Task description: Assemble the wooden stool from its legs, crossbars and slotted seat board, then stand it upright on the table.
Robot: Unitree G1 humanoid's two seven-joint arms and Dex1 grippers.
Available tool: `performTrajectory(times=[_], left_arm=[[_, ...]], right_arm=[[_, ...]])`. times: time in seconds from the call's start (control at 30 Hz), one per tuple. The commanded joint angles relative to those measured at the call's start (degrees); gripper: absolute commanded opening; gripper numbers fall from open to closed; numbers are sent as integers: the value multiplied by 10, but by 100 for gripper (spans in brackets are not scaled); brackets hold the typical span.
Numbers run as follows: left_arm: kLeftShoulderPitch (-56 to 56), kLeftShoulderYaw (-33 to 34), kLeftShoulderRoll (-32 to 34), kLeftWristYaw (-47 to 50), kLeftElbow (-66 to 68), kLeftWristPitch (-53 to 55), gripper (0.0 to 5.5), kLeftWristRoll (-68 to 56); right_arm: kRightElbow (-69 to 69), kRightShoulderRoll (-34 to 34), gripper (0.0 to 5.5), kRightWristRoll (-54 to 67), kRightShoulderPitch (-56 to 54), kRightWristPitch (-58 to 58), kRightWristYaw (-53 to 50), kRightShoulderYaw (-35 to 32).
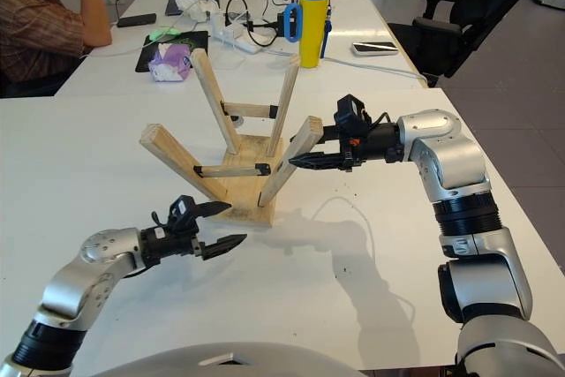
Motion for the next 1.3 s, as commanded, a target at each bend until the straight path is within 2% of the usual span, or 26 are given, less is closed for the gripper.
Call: performTrajectory(times=[0.03, 0.57, 0.83, 1.13, 1.3], left_arm=[[-17, -28, -11, 26, 50, -21, 430, 56], [-6, -76, -14, 14, 172, -60, 430, 110], [-4, -89, -21, 15, 203, -83, 430, 123], [-11, -93, -30, 22, 230, -96, 430, 136], [-16, -97, -34, 22, 247, -101, 430, 144]], right_arm=[[1, 5, 206, -44, -18, 17, -9, 39], [66, 61, 206, -110, -108, 13, -9, 119], [165, 83, 206, -173, -159, -8, -15, 160], [267, 113, 206, -199, -210, 2, -24, 176], [305, 154, 206, -171, -242, 26, -29, 142]])
